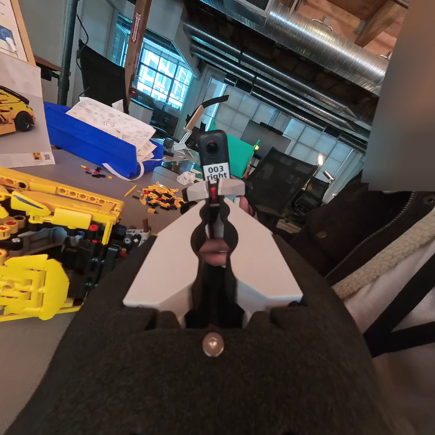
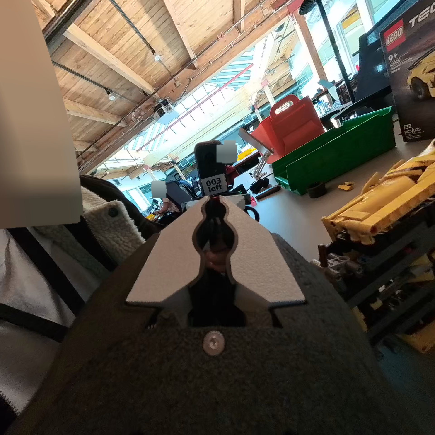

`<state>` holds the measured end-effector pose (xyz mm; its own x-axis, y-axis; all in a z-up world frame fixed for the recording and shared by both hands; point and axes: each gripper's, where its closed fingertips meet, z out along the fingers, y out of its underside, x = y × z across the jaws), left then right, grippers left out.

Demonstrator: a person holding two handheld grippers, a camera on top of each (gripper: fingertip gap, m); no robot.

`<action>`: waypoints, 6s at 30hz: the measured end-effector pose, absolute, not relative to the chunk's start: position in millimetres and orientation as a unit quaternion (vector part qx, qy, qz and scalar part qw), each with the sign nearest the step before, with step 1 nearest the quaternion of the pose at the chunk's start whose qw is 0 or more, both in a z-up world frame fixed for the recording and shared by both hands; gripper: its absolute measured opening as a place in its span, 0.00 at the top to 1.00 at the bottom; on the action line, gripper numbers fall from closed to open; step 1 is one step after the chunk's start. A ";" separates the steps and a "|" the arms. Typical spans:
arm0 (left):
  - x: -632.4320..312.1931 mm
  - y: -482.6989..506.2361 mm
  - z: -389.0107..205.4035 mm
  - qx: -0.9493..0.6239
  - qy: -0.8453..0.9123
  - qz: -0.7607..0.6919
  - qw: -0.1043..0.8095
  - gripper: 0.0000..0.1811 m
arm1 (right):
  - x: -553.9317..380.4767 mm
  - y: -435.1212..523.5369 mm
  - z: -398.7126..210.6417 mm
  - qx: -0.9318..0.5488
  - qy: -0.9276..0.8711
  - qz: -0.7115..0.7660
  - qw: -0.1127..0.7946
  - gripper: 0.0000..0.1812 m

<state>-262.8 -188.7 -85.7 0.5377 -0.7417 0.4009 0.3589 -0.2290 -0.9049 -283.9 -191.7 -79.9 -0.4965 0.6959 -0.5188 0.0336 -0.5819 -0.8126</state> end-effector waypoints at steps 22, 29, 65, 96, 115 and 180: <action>-261.0 -195.9 -83.2 -0.684 0.246 -0.284 0.625 0.95 | -280.9 -196.4 -64.5 -0.403 -0.346 0.828 0.178 1.00; -218.8 -215.9 -150.7 -0.728 0.326 -0.273 0.537 0.96 | -210.2 -72.9 3.6 -0.339 -0.153 0.881 0.294 1.00; -288.8 -196.3 -130.1 -0.630 0.097 -0.627 0.449 0.97 | -291.9 -199.3 -125.3 -0.405 -0.622 0.506 0.439 0.86; -268.5 -201.9 -130.8 -0.653 0.278 -0.322 0.626 0.96 | -290.9 -206.4 -118.5 -0.449 -0.527 0.664 0.281 1.00; -250.0 -205.4 -163.8 -0.694 0.350 -0.259 0.574 0.96 | -213.2 -7.2 -140.2 -0.687 -0.351 0.504 0.387 0.99; -279.5 -179.4 -154.4 -0.696 0.269 -0.241 0.620 0.90 | -154.9 -22.6 -153.5 -0.670 -0.484 0.339 0.449 0.84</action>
